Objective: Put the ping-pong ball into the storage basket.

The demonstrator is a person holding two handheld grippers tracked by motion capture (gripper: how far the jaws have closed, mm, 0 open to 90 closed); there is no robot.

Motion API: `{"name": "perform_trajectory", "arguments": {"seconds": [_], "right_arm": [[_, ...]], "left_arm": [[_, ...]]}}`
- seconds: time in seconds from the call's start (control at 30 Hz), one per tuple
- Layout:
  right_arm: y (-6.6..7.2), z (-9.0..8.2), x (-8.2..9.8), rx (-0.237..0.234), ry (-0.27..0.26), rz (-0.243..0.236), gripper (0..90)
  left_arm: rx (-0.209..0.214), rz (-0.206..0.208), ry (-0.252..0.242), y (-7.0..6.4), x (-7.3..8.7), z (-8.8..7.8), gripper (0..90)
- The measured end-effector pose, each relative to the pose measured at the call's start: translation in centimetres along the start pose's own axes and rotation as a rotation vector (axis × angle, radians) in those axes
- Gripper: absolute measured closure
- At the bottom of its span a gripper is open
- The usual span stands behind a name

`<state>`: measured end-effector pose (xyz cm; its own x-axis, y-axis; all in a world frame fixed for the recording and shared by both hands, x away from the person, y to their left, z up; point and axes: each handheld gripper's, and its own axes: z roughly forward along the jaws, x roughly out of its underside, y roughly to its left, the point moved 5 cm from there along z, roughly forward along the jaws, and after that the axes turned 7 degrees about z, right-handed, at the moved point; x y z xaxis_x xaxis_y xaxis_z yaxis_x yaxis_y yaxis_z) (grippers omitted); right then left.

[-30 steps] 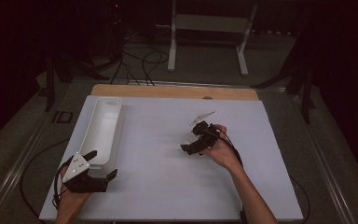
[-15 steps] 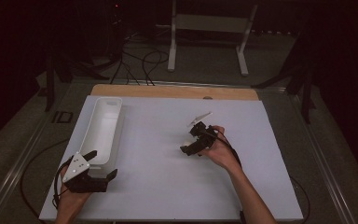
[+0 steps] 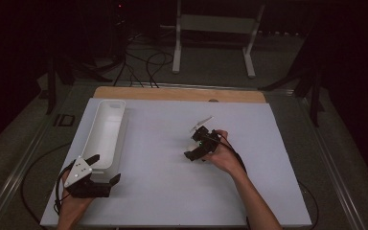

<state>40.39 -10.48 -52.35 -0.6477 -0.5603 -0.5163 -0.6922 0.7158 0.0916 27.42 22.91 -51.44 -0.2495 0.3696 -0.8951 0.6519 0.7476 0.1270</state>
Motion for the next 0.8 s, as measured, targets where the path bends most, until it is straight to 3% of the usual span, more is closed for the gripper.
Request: {"name": "perform_trajectory", "arguments": {"seconds": [0.8], "right_arm": [[0.0,1.2,0.1,0.009,0.029,-0.006,9.3]], "left_arm": [[-0.001,0.0,0.001,0.0,0.0,0.0,0.1]]}}
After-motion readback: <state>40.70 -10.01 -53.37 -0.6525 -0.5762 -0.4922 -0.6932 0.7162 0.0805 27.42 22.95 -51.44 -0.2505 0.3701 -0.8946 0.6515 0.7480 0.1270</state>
